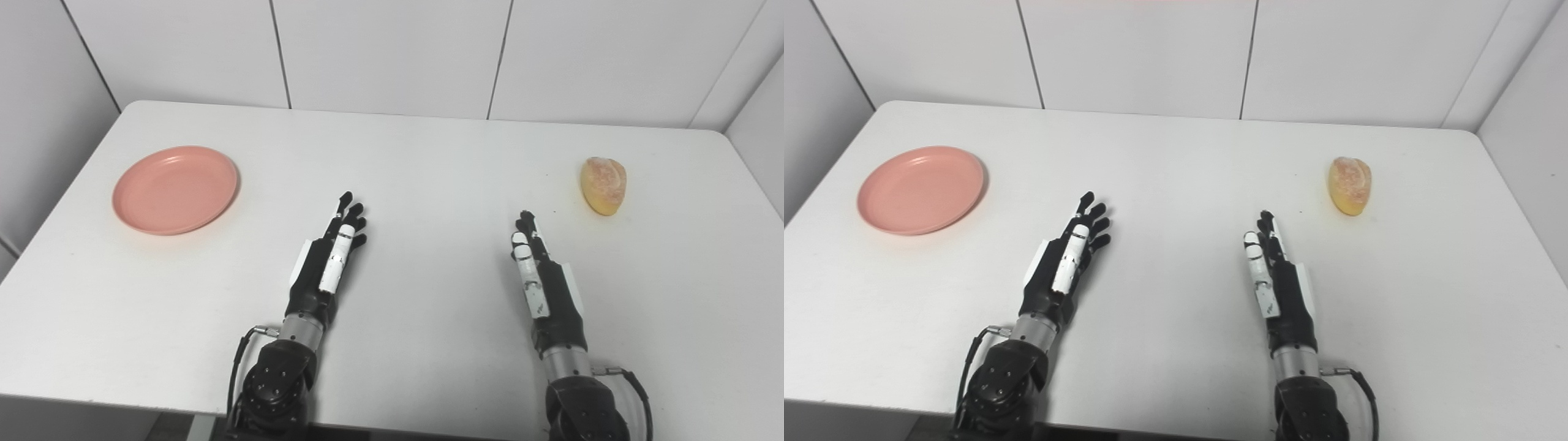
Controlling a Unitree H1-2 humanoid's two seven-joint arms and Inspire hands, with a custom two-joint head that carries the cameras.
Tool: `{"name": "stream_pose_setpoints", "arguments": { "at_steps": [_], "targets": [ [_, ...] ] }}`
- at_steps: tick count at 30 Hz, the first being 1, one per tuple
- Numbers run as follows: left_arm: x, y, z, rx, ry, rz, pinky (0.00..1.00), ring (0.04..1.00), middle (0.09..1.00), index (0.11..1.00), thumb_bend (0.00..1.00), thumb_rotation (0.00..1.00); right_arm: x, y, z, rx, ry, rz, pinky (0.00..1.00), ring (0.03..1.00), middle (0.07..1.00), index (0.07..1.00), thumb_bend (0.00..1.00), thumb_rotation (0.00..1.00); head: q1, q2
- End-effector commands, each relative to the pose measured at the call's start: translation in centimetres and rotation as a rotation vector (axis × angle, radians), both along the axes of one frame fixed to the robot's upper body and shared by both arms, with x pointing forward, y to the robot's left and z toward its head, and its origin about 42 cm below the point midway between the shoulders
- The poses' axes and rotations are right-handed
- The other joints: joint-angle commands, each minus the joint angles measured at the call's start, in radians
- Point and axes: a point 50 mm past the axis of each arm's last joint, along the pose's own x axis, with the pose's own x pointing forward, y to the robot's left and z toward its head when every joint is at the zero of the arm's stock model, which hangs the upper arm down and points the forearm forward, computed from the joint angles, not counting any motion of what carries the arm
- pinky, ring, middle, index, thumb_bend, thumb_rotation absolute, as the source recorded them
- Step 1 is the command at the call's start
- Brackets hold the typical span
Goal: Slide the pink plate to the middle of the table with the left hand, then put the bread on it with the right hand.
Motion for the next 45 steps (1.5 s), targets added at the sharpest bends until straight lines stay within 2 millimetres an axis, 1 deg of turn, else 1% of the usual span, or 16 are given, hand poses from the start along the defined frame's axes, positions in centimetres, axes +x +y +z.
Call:
{"name": "stream_pose_setpoints", "arguments": {
  "at_steps": [1, 2, 3, 4, 5, 6, 8, 10, 12, 16, 24, 34, 38, 41, 45],
  "targets": [
    [0.9, -1.8, 0.6, -0.005, -0.025, -0.024, 0.93, 0.944, 0.964, 0.975, 0.34, 1.00, 0.3, -0.4, 1.1, 0.019, -0.087, 0.022, 0.98, 0.973, 0.979, 0.984, 0.24, 1.00, 0.040, -0.025],
    [0.9, -2.0, 0.5, -0.005, -0.026, -0.024, 0.94, 0.945, 0.965, 0.976, 0.34, 1.00, 0.3, -0.6, 1.0, 0.020, -0.088, 0.026, 0.98, 0.975, 0.982, 0.988, 0.25, 1.00, 0.040, -0.025],
    [1.0, -2.3, 0.3, -0.002, -0.024, -0.024, 0.94, 0.945, 0.965, 0.976, 0.34, 1.00, 0.3, -0.8, 0.9, 0.017, -0.090, 0.029, 0.99, 0.979, 0.985, 0.992, 0.25, 1.00, 0.071, -0.045],
    [1.0, -2.4, 0.2, 0.000, -0.023, -0.023, 0.93, 0.945, 0.965, 0.975, 0.34, 1.00, 0.3, -1.0, 0.9, 0.015, -0.092, 0.032, 1.00, 0.984, 0.989, 0.996, 0.25, 1.00, 0.071, -0.045],
    [1.1, -2.7, 0.0, 0.002, -0.021, -0.023, 0.93, 0.945, 0.965, 0.975, 0.34, 1.00, 0.3, -1.2, 0.8, 0.015, -0.097, 0.038, 1.00, 0.985, 0.989, 0.996, 0.25, 1.00, 0.105, -0.067],
    [1.1, -2.9, -0.1, 0.002, -0.019, -0.022, 0.93, 0.946, 0.965, 0.975, 0.35, 1.00, 0.3, -1.3, 0.7, 0.015, -0.101, 0.042, 1.00, 0.989, 0.993, 0.998, 0.25, 1.00, 0.105, -0.067],
    [1.3, -3.4, -0.5, 0.003, -0.015, -0.027, 0.94, 0.948, 0.966, 0.974, 0.33, 1.00, 0.3, -1.7, 0.6, 0.024, -0.104, 0.046, 1.00, 0.996, 0.998, 1.000, 0.24, 1.00, 0.150, -0.091],
    [1.5, -3.7, -0.9, 0.007, -0.017, -0.034, 0.94, 0.952, 0.969, 0.977, 0.31, 1.00, 0.4, -2.0, 0.4, 0.035, -0.108, 0.048, 1.00, 0.999, 1.000, 1.000, 0.22, 1.00, 0.169, -0.101],
    [1.6, -3.9, -1.2, 0.009, -0.019, -0.038, 0.93, 0.953, 0.969, 0.976, 0.31, 1.00, 0.5, -2.2, 0.2, 0.034, -0.118, 0.053, 1.00, 1.000, 1.000, 1.000, 0.21, 1.00, 0.186, -0.110],
    [1.9, -4.1, -1.6, 0.015, -0.021, -0.045, 0.94, 0.963, 0.977, 0.982, 0.30, 1.00, 0.8, -2.3, -0.1, 0.037, -0.135, 0.063, 1.00, 1.000, 1.000, 1.000, 0.19, 1.00, 0.201, -0.122],
    [2.2, -3.9, -1.8, 0.012, -0.017, -0.044, 0.95, 0.965, 0.980, 0.983, 0.30, 1.00, 1.0, -2.2, -0.5, 0.069, -0.140, 0.070, 1.00, 1.000, 1.000, 1.000, 0.17, 1.00, 0.199, -0.135],
    [2.7, -3.1, -1.4, 0.001, -0.023, -0.029, 0.95, 0.960, 0.975, 0.983, 0.32, 1.00, 1.1, -1.5, -0.2, 0.085, -0.128, 0.068, 1.00, 1.000, 1.000, 1.000, 0.14, 1.00, 0.207, -0.146],
    [2.9, -2.5, -0.5, -0.010, -0.046, -0.023, 0.95, 0.959, 0.975, 0.984, 0.34, 1.00, 1.2, -1.3, -0.2, 0.093, -0.128, 0.077, 1.00, 1.000, 1.000, 1.000, 0.13, 1.00, 0.209, -0.154],
    [3.2, -2.0, 0.3, -0.010, -0.073, -0.023, 0.96, 0.960, 0.975, 0.982, 0.37, 1.00, 1.2, -1.1, -0.4, 0.091, -0.131, 0.068, 1.00, 1.000, 1.000, 1.000, 0.14, 1.00, 0.206, -0.166],
    [3.8, -1.3, 2.1, -0.018, -0.106, -0.016, 0.95, 0.952, 0.969, 0.974, 0.36, 1.00, 1.2, -0.9, -0.3, 0.085, -0.131, 0.064, 1.00, 1.000, 1.000, 1.000, 0.13, 1.00, 0.210, -0.168]
  ]
}}
